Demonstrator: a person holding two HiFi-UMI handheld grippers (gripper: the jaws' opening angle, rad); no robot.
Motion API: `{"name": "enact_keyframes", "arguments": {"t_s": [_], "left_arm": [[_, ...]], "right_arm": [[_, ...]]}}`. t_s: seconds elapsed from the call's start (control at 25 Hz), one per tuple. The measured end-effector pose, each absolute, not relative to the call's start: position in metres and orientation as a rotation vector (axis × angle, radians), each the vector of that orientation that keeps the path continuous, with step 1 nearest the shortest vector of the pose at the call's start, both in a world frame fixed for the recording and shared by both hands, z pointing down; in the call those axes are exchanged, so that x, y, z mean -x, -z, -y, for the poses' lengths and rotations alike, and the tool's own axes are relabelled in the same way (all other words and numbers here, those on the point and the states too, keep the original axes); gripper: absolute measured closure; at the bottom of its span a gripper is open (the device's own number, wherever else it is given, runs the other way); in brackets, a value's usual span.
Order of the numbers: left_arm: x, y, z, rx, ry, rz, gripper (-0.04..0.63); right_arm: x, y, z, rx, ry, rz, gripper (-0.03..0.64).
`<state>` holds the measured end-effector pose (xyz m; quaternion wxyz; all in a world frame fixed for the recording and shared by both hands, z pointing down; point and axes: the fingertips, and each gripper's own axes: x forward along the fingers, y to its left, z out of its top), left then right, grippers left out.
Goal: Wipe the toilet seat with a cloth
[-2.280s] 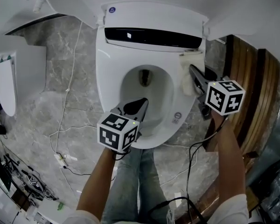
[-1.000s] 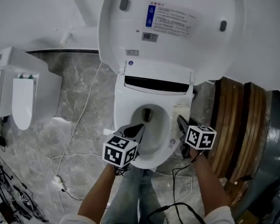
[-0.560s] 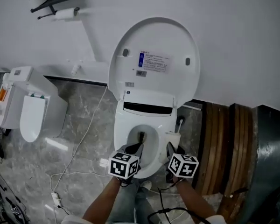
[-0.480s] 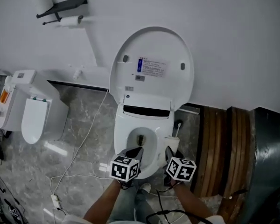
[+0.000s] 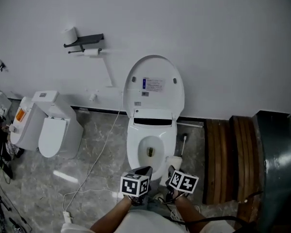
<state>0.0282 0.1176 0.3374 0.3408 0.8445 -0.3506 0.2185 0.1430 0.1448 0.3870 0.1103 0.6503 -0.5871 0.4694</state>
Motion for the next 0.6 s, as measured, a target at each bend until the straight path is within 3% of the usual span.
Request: {"name": "enact_keyframes", "arguments": {"t_s": [0.6], "left_arm": [[0.004, -0.278, -0.131, -2.274, -0.517, 0.969, 0.584]], "right_arm": [[-0.099, -0.322, -0.182, -1.944, -1.171, 1.778, 0.516]]}}
